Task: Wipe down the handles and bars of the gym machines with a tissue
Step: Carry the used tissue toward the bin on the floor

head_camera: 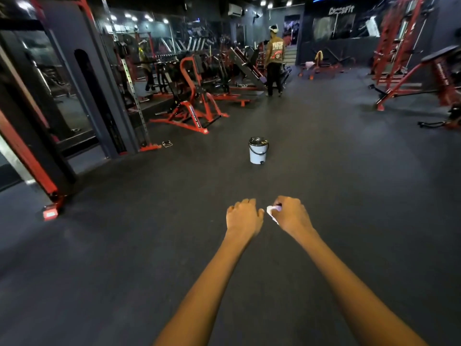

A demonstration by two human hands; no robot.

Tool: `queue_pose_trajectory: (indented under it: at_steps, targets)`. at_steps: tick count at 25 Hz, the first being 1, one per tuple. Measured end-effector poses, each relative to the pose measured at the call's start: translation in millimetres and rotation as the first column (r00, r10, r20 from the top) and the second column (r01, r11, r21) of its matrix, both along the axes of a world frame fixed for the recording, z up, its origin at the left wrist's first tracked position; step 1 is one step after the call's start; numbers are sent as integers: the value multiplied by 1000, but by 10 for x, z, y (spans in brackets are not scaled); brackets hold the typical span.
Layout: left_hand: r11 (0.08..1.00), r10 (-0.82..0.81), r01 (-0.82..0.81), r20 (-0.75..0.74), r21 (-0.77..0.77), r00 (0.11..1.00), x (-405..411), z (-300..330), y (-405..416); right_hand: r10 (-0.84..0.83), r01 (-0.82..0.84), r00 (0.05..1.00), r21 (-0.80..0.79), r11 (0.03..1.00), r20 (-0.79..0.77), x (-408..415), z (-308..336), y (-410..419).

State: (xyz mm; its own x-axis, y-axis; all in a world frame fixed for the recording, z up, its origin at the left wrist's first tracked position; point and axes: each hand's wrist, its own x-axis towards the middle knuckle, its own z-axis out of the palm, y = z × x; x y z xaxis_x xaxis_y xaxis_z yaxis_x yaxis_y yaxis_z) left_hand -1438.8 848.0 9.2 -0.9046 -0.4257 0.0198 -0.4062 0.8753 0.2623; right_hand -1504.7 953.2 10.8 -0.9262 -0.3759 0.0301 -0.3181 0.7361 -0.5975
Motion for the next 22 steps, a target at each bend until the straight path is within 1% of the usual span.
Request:
queue_pose_trajectory:
  at_steps: [4, 9, 13, 19, 22]
  targets:
    - [1000, 1, -1, -10, -21, 1000, -1503, -181, -567, 10, -10, 1000, -22, 1000, -26, -1587, -153, -553]
    - [998, 58, -58, 18, -4, 998, -3346, -116, -1253, 45, -46, 998, -22, 999, -40, -3521, 54, -1192]
    - [997, 78, -78, -25, 12, 997, -4666, -79, -1786, 75, -76, 997, -5, 997, -28, -4818, 52, -1720]
    - [994, 100, -97, -56, 47, 993, -6823, -307, -2788, 89, -89, 994, 4, 996, -61, -7021, -144, -2659]
    - [994, 104, -100, -98, 51, 990, -7811, -282, -3232, 93, -92, 995, 53, 994, -32, -7978, -123, -3040]
